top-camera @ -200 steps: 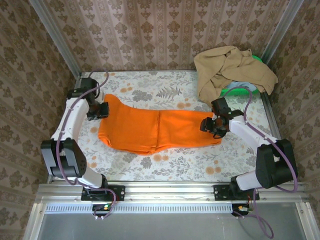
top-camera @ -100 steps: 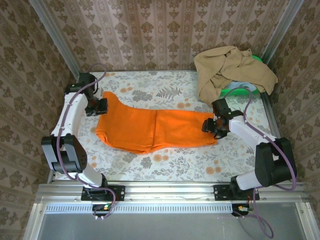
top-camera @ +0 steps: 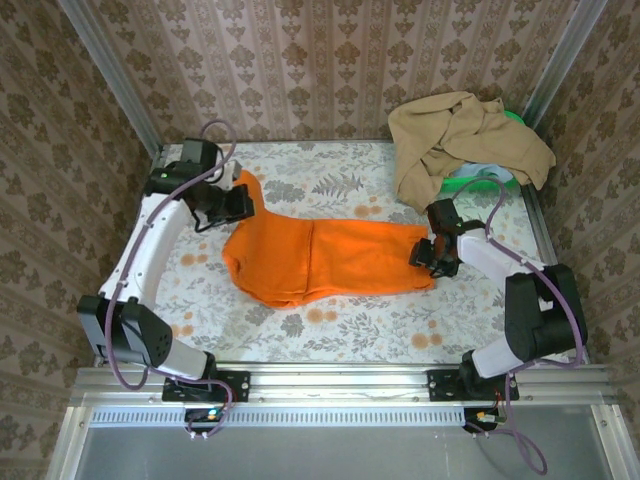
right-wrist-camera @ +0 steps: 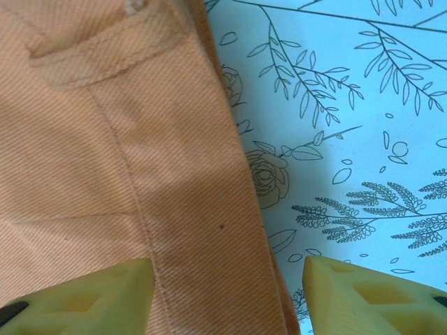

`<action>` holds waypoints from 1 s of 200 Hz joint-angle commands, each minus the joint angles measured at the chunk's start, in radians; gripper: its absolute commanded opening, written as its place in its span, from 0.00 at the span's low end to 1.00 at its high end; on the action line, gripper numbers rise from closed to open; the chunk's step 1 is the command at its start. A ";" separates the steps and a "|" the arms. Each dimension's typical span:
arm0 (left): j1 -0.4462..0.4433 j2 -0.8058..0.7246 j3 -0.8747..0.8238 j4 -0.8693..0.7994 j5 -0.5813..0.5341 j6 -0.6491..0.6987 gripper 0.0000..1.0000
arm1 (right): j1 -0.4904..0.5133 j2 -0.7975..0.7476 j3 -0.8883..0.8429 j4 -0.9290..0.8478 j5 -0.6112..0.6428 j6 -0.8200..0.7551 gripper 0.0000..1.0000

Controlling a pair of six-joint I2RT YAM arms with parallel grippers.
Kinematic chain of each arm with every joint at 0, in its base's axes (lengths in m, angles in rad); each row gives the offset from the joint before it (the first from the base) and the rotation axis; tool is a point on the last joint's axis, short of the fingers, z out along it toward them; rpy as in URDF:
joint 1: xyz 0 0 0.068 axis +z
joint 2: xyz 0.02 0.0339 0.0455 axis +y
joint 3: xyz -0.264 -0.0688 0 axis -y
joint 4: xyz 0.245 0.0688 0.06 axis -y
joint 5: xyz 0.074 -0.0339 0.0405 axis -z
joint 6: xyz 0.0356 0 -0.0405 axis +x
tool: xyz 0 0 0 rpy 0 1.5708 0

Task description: Fold and stack the trousers

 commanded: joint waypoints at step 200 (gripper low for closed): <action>-0.543 0.415 0.335 0.410 -0.042 -0.375 0.00 | -0.061 -0.013 -0.054 0.069 -0.059 0.082 0.60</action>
